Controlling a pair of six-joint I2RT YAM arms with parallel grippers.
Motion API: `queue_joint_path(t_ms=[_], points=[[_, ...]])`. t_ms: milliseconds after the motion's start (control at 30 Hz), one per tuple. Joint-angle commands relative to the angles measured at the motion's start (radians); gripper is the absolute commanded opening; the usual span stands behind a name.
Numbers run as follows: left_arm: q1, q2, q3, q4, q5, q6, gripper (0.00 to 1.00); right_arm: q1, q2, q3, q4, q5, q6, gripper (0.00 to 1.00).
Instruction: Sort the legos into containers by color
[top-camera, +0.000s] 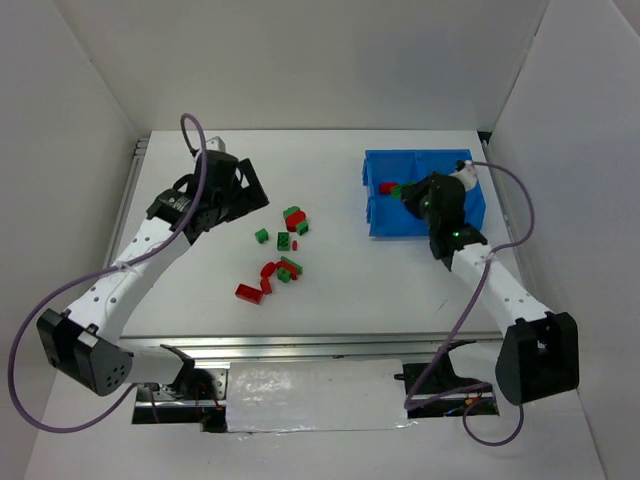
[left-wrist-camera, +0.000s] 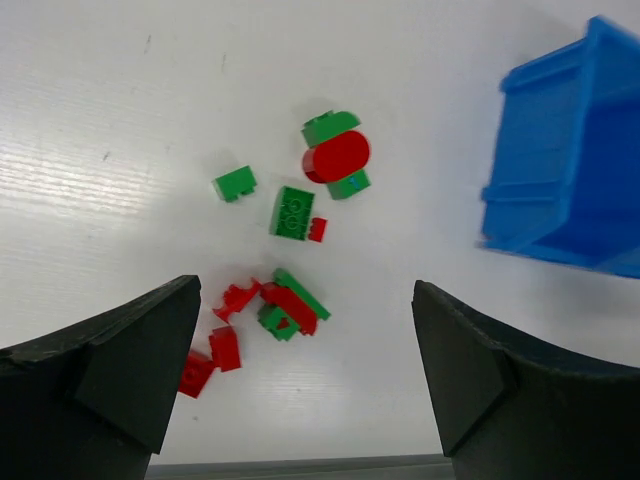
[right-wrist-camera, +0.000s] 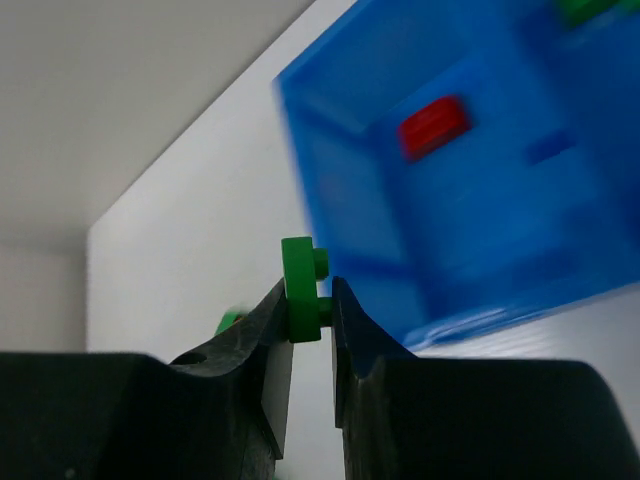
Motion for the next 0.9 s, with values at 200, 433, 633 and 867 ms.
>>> queue_joint_path(t_ms=[200, 433, 633, 867], points=[[0.009, 0.148, -0.045, 0.082, 0.072, 0.132, 0.99, -0.372, 0.292, 0.39, -0.376, 0.064, -0.076, 0.0], [0.009, 0.165, -0.062, 0.156, 0.14, 0.183, 0.99, -0.421, 0.467, 0.551, -0.419, 0.065, -0.121, 0.48], [0.009, 0.206, -0.034, 0.131, 0.075, 0.172, 1.0, -0.426, 0.507, 0.665, -0.474, -0.025, -0.151, 0.83], [0.013, 0.346, 0.01, 0.062, -0.001, 0.137, 1.0, -0.32, 0.271, 0.489, -0.43, -0.219, -0.21, 0.85]])
